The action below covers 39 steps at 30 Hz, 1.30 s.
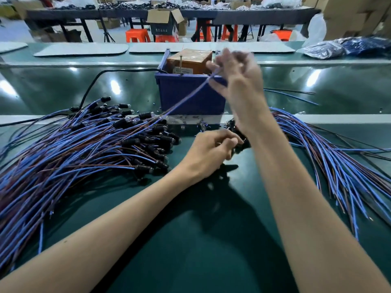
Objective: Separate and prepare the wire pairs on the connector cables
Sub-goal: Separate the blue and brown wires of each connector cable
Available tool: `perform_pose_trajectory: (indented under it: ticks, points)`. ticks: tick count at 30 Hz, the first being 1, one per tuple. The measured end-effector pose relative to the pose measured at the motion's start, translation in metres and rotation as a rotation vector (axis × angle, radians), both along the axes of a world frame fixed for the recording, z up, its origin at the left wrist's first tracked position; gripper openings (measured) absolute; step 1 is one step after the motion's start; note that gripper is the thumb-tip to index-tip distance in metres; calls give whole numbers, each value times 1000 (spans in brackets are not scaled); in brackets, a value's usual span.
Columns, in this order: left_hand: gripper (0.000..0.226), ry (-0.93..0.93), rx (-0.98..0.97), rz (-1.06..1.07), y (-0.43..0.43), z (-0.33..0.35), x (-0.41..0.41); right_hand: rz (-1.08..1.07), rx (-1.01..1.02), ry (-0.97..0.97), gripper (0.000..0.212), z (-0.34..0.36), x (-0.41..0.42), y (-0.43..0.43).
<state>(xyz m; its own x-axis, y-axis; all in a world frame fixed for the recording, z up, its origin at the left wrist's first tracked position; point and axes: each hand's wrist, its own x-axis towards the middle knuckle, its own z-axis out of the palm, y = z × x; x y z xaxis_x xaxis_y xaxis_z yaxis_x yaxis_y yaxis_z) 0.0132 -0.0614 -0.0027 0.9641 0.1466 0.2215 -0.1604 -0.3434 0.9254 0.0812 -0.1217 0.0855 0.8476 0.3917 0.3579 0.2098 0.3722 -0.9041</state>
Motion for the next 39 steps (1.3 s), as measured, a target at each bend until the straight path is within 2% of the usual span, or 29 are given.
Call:
perform_pose_trajectory:
  ticks: [2, 4, 9, 16, 21, 25, 31, 39]
  points:
    - [22, -45, -97, 43, 2, 3, 0, 15, 157, 97, 11, 4, 12, -20]
    - [25, -55, -174, 67, 3, 4, 2, -7, 154, 96, 16, 3, 20, -34]
    - [26, -79, -265, 119, 3, 6, 2, -123, -168, -7, 24, -2, 29, -50]
    - [24, -181, -476, 344, 8, 6, 9, -134, -508, 29, 22, -3, 39, -65]
    - [26, -217, -388, 330, 7, 3, 9, -88, -746, 17, 20, -9, 38, -59]
    - [25, -246, -364, 225, 6, 1, 8, -31, -721, 22, 16, -12, 34, -48]
    - [20, -228, -326, 208, 7, 0, 9, 128, -635, 8, 26, -13, 23, -39]
    - [12, -229, -370, 224, 9, -1, 10, 50, -619, -7, 19, -16, 22, -33]
